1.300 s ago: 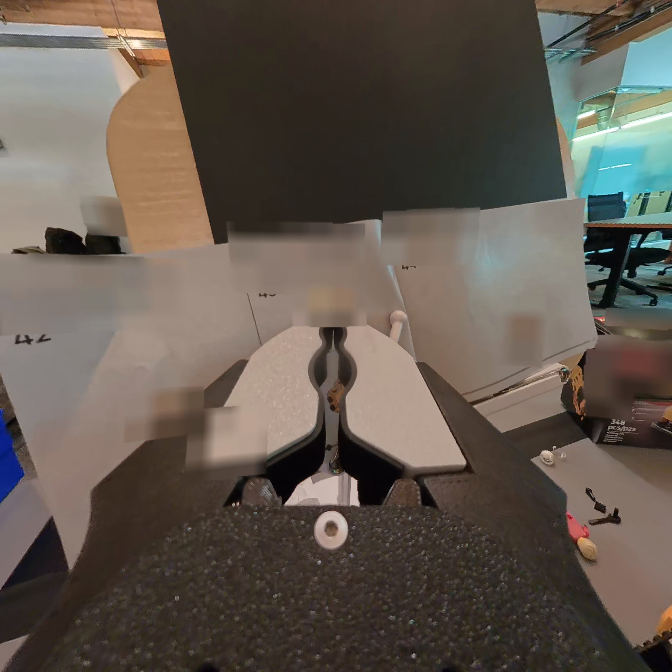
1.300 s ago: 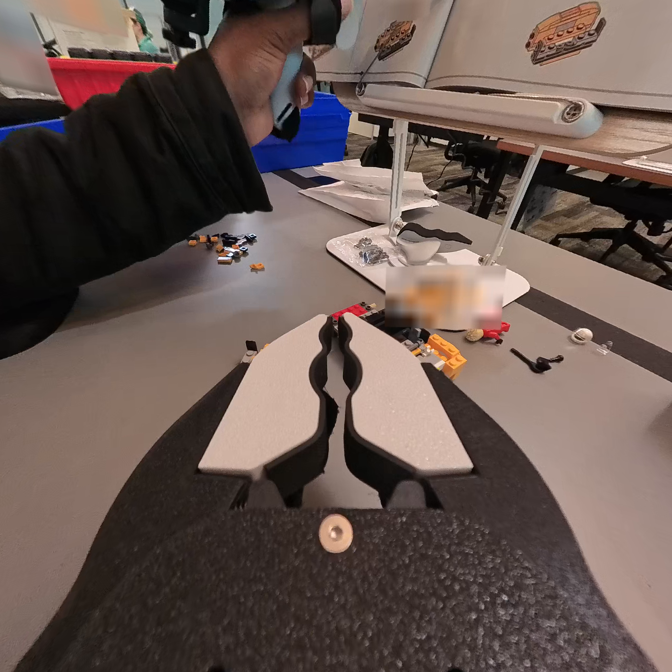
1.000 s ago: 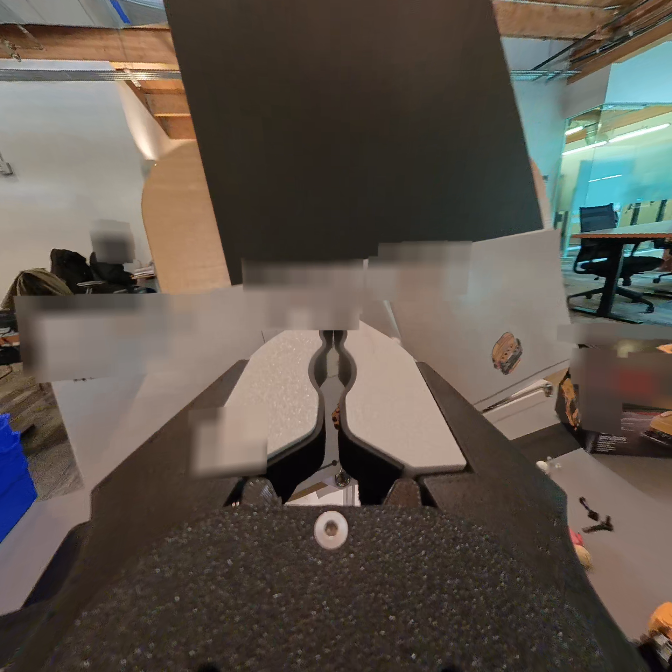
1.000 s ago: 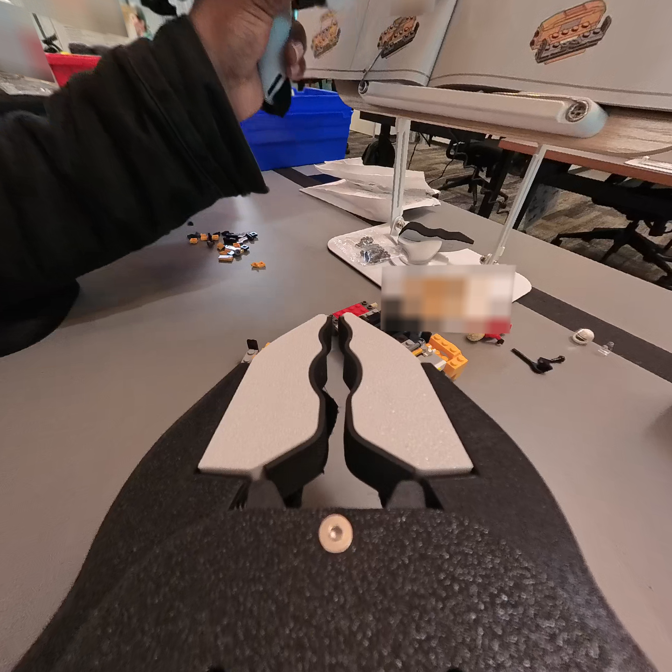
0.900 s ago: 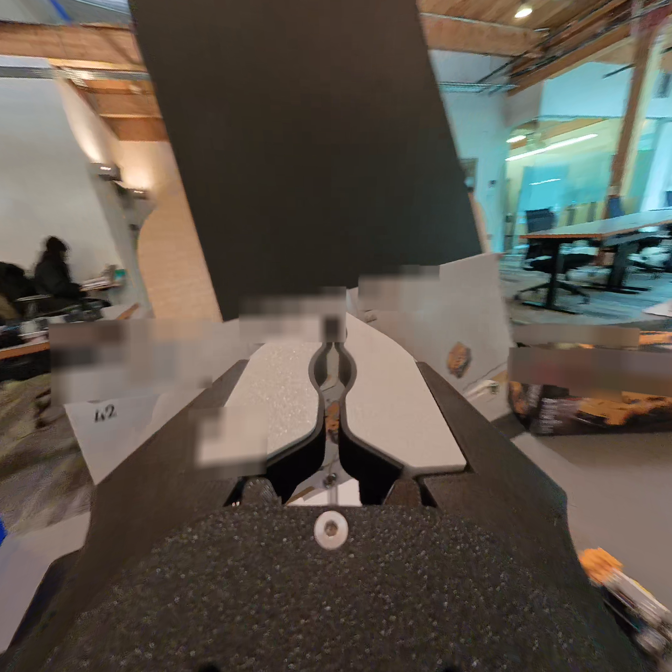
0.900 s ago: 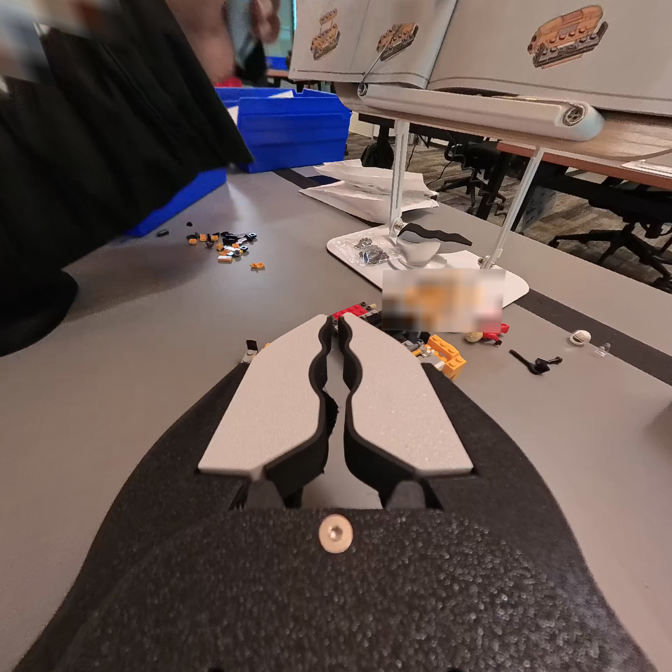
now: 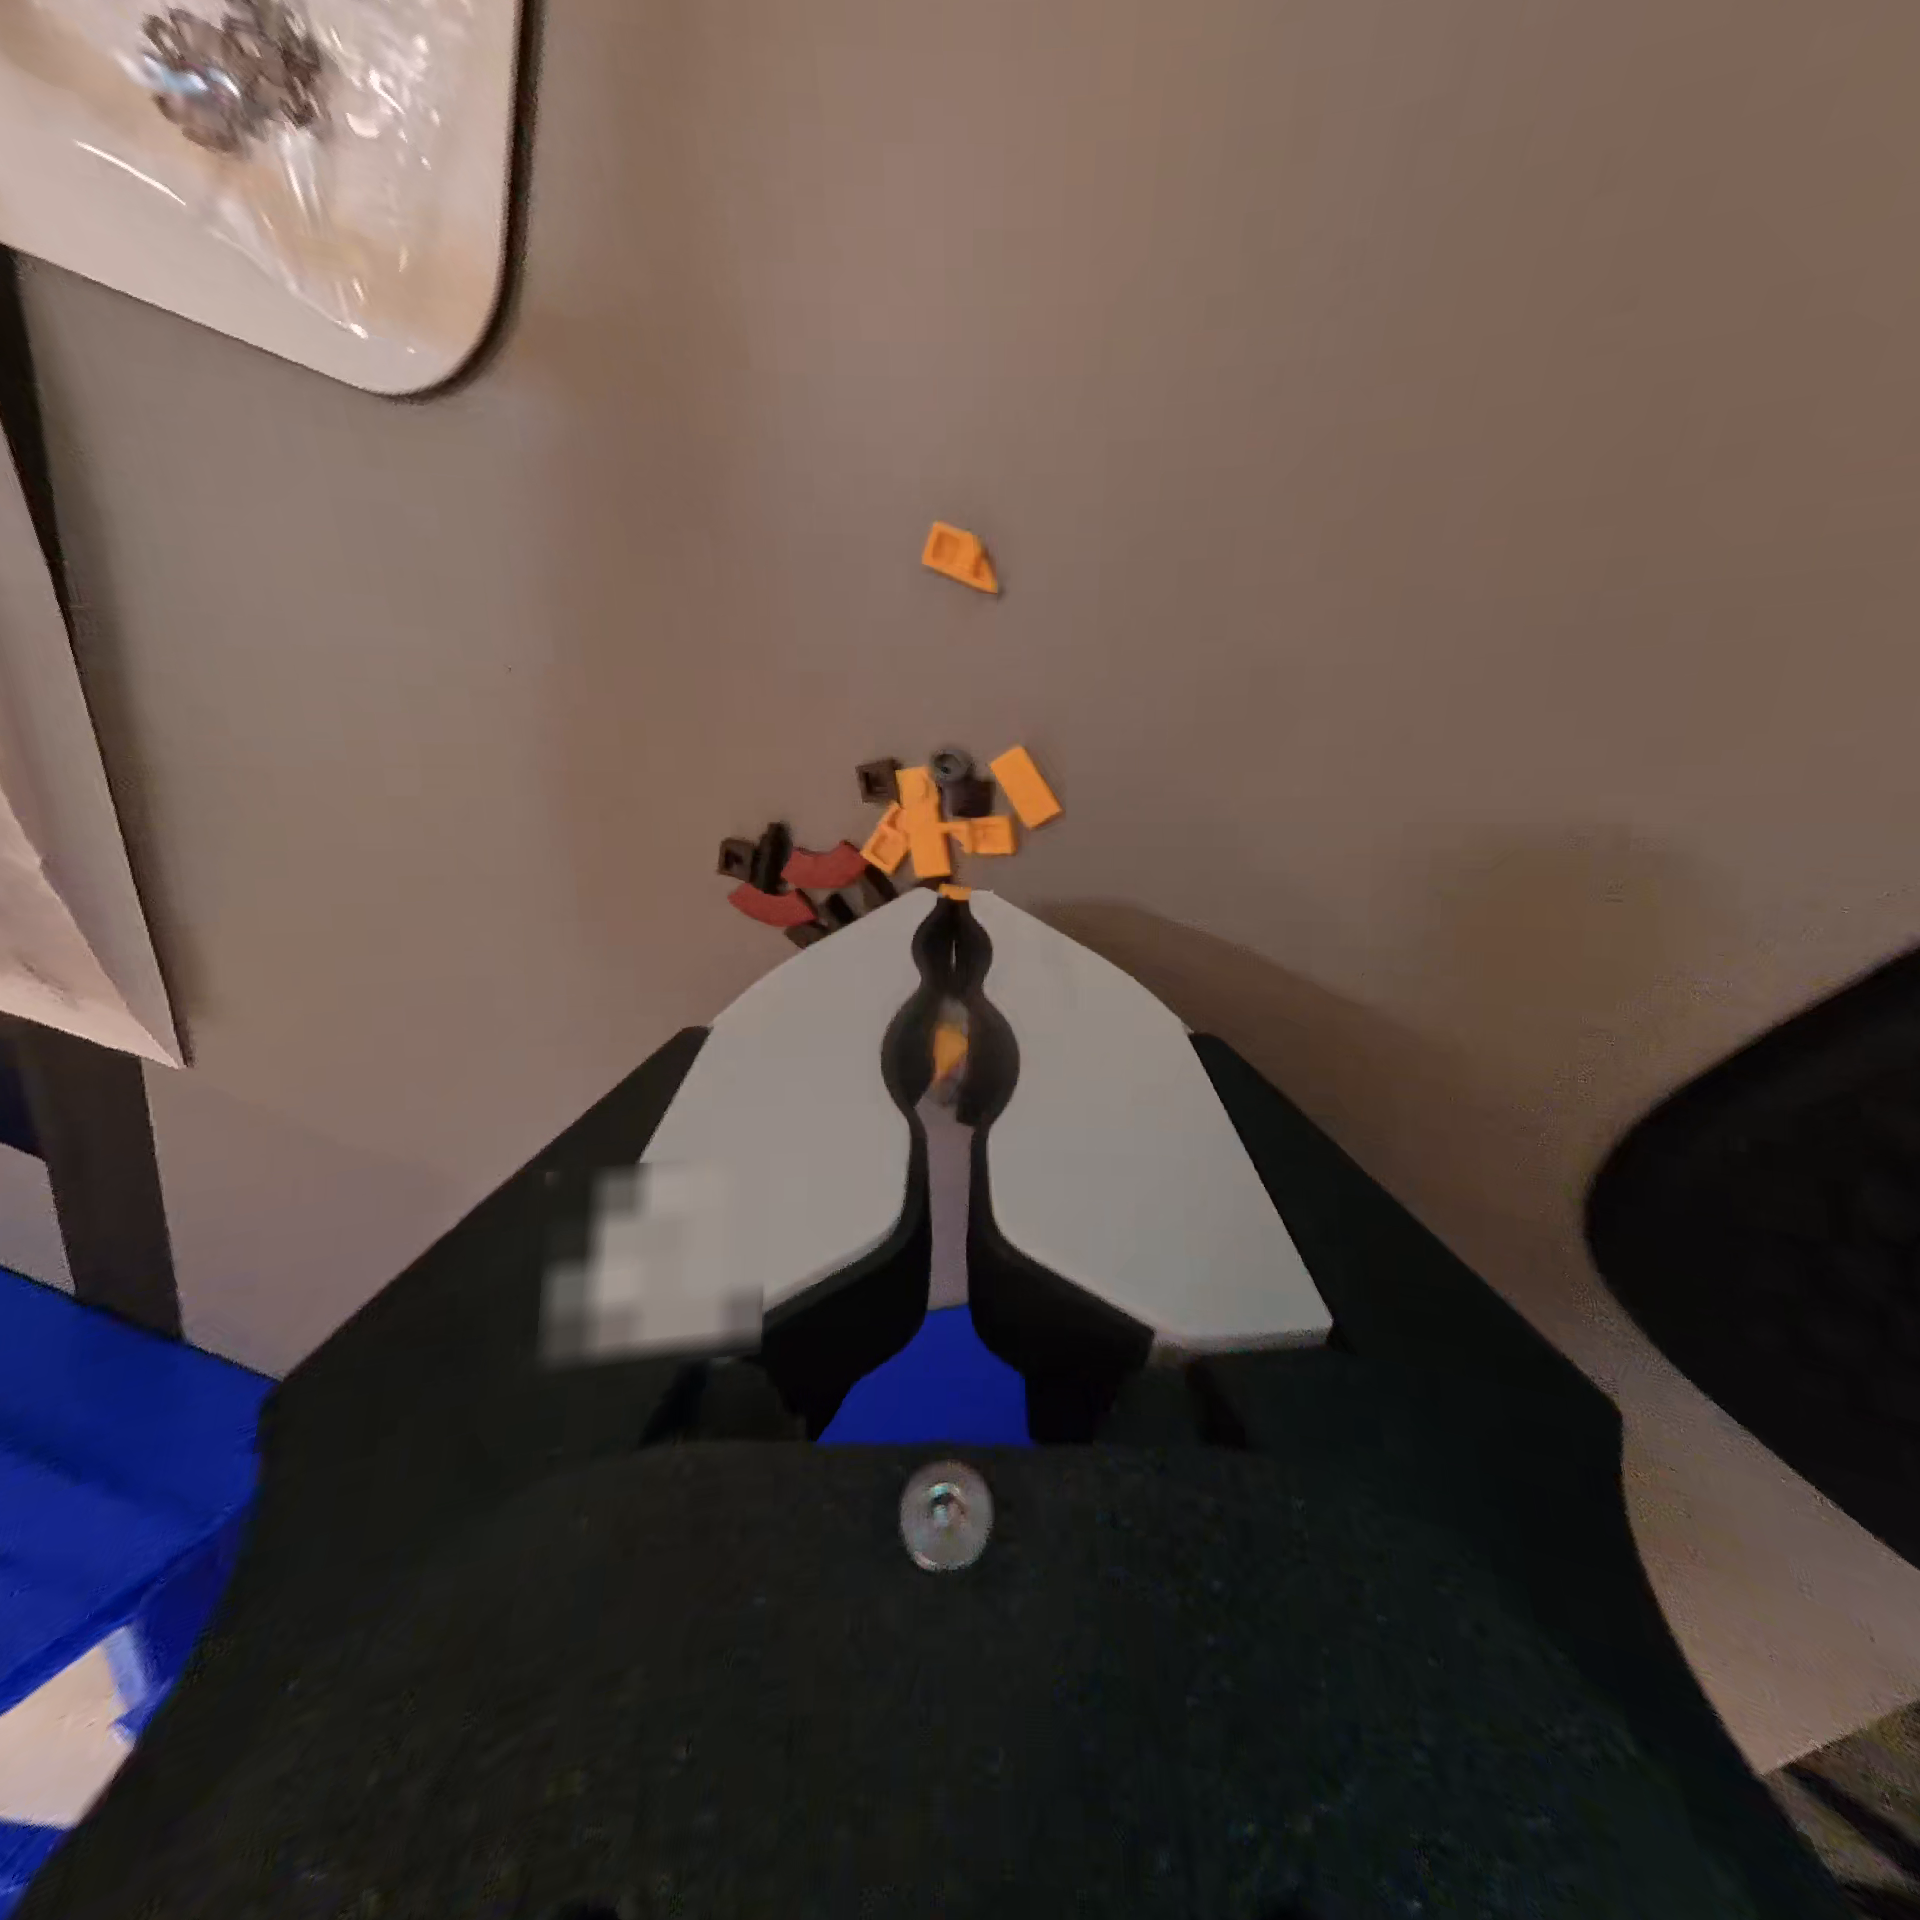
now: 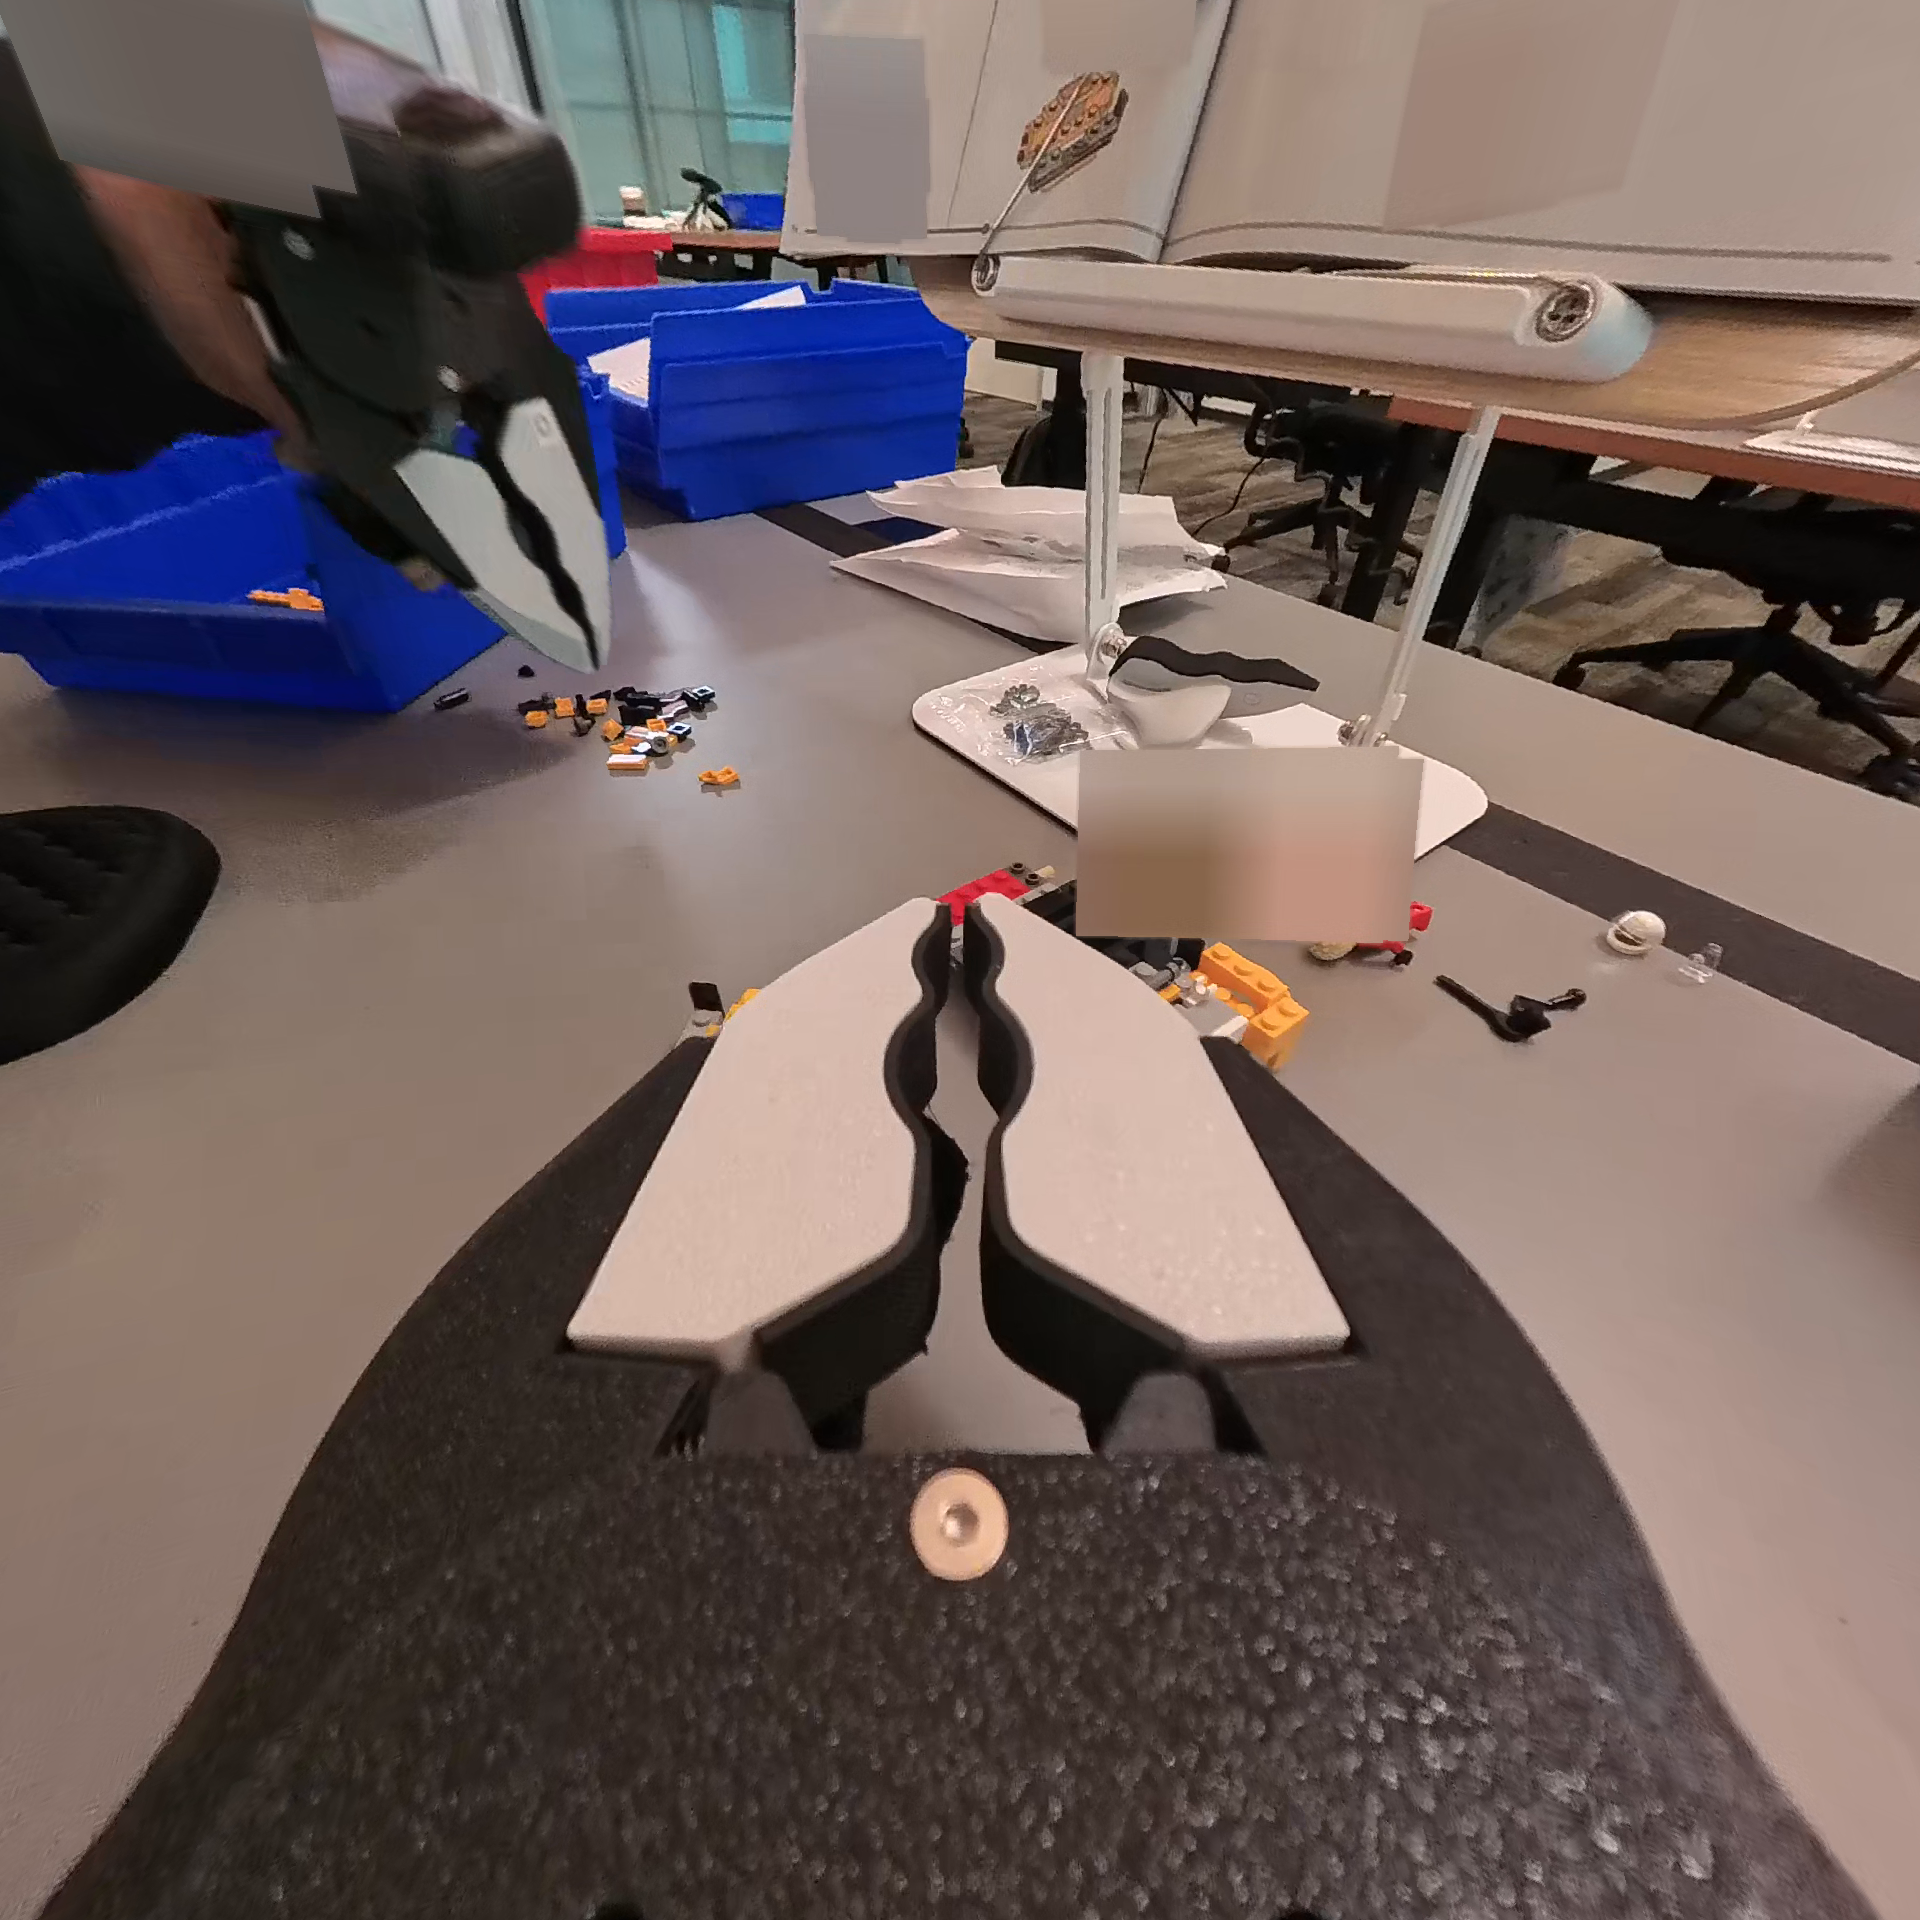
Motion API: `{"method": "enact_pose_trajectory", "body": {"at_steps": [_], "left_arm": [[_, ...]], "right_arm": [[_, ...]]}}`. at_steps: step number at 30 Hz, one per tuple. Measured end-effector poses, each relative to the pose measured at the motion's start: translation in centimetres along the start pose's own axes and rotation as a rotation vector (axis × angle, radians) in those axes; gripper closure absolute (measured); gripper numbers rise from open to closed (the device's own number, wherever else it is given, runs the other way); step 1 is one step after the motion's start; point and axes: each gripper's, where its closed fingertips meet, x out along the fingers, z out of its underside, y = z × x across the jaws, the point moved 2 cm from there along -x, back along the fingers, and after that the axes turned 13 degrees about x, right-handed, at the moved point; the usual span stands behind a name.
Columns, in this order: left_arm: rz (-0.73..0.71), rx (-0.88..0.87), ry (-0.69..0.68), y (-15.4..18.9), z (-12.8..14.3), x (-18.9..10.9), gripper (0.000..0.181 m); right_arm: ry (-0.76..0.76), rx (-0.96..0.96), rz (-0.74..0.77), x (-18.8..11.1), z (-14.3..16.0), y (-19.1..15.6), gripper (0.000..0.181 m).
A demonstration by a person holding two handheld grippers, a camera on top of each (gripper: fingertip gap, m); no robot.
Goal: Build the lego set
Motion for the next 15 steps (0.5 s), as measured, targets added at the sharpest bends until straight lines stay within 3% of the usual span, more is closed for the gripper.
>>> {"method": "enact_pose_trajectory", "body": {"at_steps": [5, 15], "left_arm": [[0.101, 0.009, -0.117, -0.4, 0.9, 2.8, 0.181], [0.138, 0.006, -0.094, -0.6, 0.7, 3.4, 0.170]], "right_arm": [[-0.014, -0.020, -0.025, 0.0, 0.2, -0.4, 0.180], [-0.044, 0.003, -0.053, 0.3, 0.8, -0.5, 0.180]]}}
